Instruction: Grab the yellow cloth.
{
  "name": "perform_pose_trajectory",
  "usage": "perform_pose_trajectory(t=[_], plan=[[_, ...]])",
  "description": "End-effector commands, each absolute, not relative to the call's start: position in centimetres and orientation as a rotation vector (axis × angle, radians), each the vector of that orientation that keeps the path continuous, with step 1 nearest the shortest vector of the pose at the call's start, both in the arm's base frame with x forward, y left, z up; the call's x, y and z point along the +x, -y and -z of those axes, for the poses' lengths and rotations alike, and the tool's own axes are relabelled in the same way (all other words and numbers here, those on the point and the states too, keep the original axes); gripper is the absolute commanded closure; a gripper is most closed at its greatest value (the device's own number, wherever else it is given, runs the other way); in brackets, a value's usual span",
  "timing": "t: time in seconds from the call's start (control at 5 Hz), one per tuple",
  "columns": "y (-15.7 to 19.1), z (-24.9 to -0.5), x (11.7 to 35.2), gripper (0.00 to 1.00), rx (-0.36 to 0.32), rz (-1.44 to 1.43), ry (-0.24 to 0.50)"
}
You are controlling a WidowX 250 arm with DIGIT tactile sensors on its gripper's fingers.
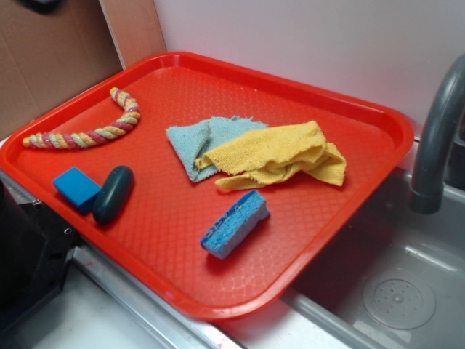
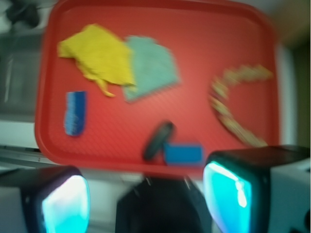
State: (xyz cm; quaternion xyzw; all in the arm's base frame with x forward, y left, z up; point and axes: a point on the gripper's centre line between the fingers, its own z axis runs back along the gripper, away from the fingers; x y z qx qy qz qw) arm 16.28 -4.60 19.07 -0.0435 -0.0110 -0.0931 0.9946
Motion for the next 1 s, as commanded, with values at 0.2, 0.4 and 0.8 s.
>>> perform_pose_trajectory(t=[0.2, 0.4, 0.8], plan=[[9.8, -14.4, 23.9, 0.00, -0.043, 0.641, 0.152], [9.8, -14.4, 23.9, 0.00, -0.043, 0.641, 0.152], [11.7, -12.3, 25.7, 0.00, 0.006, 0.699, 0.215]])
